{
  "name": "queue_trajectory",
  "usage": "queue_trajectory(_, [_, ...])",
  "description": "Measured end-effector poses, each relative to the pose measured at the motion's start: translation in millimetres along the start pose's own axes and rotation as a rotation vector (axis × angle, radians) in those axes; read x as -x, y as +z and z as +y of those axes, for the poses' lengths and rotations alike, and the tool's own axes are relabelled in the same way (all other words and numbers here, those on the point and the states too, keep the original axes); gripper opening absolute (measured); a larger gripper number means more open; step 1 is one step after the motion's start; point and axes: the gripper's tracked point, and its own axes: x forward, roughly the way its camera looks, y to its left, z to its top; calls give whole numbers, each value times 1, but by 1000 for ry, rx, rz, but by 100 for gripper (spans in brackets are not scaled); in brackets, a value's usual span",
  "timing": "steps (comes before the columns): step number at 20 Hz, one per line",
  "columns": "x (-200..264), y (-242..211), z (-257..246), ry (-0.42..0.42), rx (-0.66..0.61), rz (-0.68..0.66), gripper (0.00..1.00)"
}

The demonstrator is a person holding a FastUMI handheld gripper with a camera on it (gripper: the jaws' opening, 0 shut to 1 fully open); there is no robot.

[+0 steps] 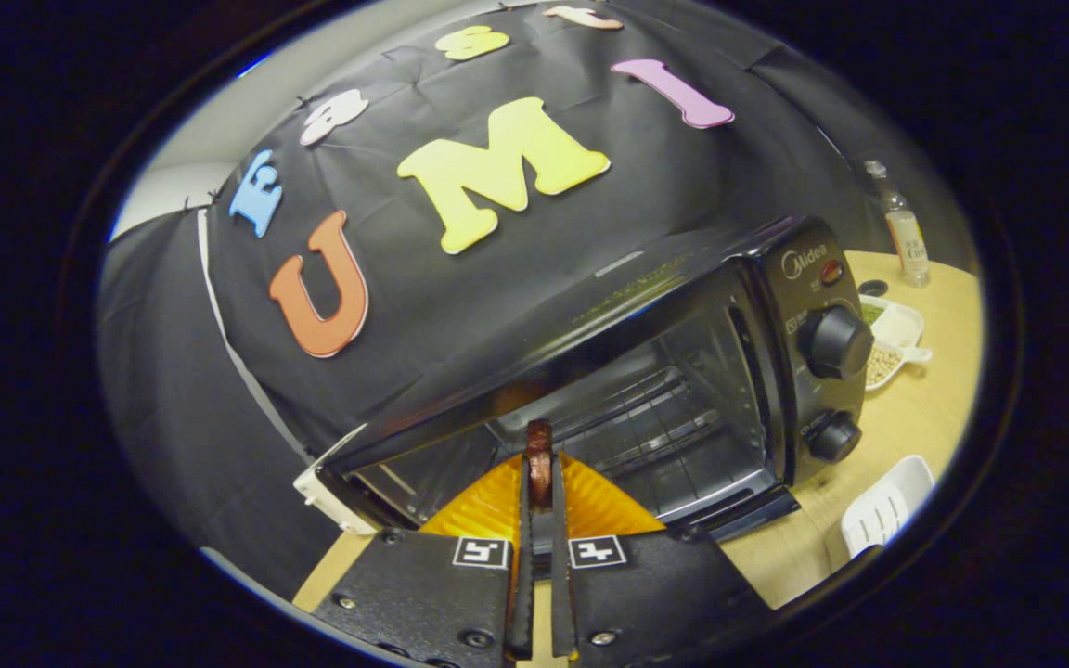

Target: Open the toaster oven, put the food inside, and close the toaster oven door.

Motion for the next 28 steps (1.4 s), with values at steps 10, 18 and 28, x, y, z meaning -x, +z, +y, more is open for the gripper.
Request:
queue_trajectory(10, [-2,10,-52,-197,231,2,36])
queue_trajectory(18, [67,5,-43,-210,262,64,83])
queue_trajectory(28, [176,-62,-10,-174,423,153,99])
